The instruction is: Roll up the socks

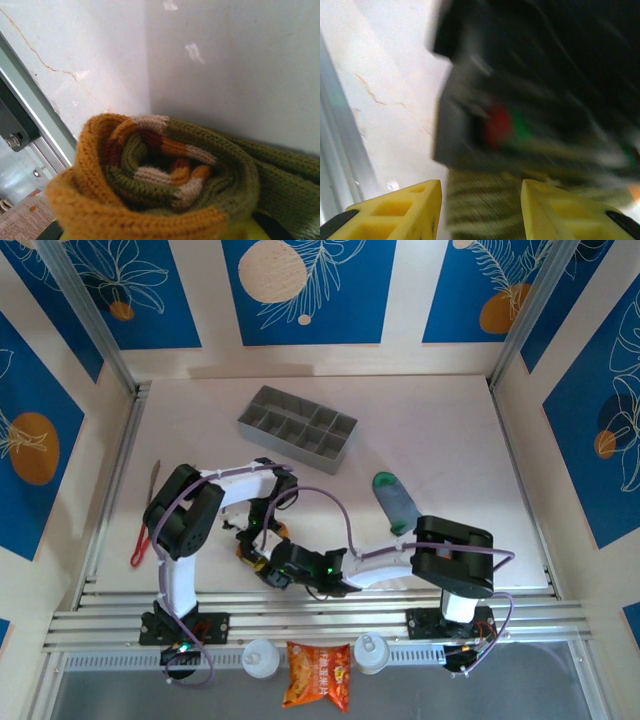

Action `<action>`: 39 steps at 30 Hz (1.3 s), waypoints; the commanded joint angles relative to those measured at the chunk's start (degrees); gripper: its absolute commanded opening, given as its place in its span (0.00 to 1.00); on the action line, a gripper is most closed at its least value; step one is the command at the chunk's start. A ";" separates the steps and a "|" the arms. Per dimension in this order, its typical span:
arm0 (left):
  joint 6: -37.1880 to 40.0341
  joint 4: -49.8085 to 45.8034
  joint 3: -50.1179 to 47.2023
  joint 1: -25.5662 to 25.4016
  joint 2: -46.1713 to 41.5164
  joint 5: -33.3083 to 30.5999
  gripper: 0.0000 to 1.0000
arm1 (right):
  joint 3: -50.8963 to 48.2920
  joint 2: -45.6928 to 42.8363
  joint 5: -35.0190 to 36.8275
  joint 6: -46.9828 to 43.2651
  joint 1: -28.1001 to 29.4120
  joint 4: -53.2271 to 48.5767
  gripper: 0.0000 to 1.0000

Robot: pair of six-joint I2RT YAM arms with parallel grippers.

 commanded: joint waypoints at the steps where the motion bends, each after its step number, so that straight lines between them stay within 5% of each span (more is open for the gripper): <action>1: 0.40 28.45 -4.44 -0.95 6.91 2.14 0.00 | -4.17 -3.94 2.32 7.84 -0.58 -1.41 0.48; 13: -0.44 29.33 -3.48 -1.07 8.13 1.93 0.00 | -6.34 -8.73 -23.59 45.65 -6.80 3.94 0.53; 21: -0.34 29.77 -2.87 -1.08 8.59 2.48 0.00 | -5.92 -1.96 -22.26 63.34 -6.37 11.65 0.59; 39: 1.74 30.51 -3.02 0.40 8.29 3.54 0.00 | -4.62 1.92 -15.71 70.70 -6.98 7.14 0.46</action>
